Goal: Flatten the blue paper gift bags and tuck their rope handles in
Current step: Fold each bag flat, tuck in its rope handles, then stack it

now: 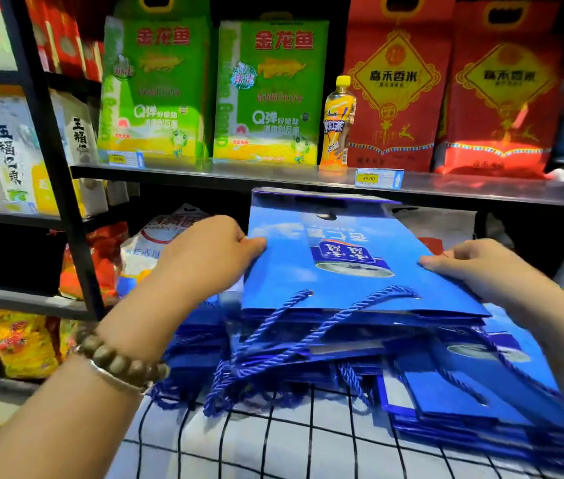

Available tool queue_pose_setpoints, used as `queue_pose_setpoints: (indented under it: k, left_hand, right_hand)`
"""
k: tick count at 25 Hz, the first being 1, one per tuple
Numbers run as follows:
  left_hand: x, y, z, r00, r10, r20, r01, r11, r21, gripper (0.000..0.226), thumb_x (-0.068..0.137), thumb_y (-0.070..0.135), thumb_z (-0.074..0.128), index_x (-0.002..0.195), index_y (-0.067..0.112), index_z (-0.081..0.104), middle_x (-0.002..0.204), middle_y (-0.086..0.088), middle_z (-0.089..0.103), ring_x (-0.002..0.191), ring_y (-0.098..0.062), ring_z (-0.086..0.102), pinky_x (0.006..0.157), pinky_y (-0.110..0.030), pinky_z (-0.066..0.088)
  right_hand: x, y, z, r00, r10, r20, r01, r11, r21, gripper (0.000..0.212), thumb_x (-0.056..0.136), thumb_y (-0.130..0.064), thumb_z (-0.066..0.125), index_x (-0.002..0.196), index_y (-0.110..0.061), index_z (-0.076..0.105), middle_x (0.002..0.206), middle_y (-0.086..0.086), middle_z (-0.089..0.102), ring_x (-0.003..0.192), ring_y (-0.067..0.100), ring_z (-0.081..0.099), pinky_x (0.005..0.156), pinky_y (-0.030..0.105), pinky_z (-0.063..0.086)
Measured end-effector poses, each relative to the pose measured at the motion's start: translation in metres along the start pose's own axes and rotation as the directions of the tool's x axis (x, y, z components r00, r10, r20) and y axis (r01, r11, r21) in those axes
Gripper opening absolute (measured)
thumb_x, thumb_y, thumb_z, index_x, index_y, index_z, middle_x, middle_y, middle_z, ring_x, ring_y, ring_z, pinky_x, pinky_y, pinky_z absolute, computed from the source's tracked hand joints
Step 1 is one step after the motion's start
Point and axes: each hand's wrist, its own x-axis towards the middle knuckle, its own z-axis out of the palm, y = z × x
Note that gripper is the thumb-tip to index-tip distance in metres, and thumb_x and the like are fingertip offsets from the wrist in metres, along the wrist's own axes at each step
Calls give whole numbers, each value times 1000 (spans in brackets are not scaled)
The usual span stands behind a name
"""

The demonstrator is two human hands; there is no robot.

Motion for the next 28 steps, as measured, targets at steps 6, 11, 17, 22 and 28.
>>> queue_pose_setpoints:
  k: [6,11,17,22,28]
  left_hand:
    - [-1,110,55,959,226,174,-225,974,-24,42,92,45,44,66,12,48,97,-15,62,82,-29,50,66,-31,34]
    - [-12,146,108,846,325,423,-341,939,-40,35,96,36,39,75,9,47,113,-20,57,98,-34,51,73,-33,36]
    - [-19,123,118,774,354,525,-484,865,130,20,96,26,37,104,13,50,120,-12,55,105,-32,51,85,-38,40]
    - [-24,100,91,854,307,420,-455,832,317,21,96,27,36,106,17,52,111,-6,57,91,-28,51,70,-32,39]
    - [-42,121,101,855,411,315,-488,844,224,26,96,33,38,109,17,56,114,-6,57,101,-28,54,70,-32,35]
  right_hand:
    - [-35,75,-96,944,235,-232,-241,970,0,28,66,-33,75,61,-7,68,74,22,69,65,31,60,54,32,49]
    - [-60,125,-129,910,328,-256,-346,938,-29,48,60,-43,76,75,2,69,83,30,68,70,34,61,73,51,46]
    - [-56,149,-111,914,341,-221,-347,938,13,85,32,-64,81,66,10,54,63,32,59,58,28,53,62,36,37]
    - [-57,108,-77,924,311,-221,-329,943,-45,26,79,-19,70,66,2,60,61,15,59,55,23,48,50,31,30]
    - [-48,98,-69,954,220,-204,-295,807,-511,27,77,-33,71,80,-7,63,88,14,66,78,28,57,61,32,37]
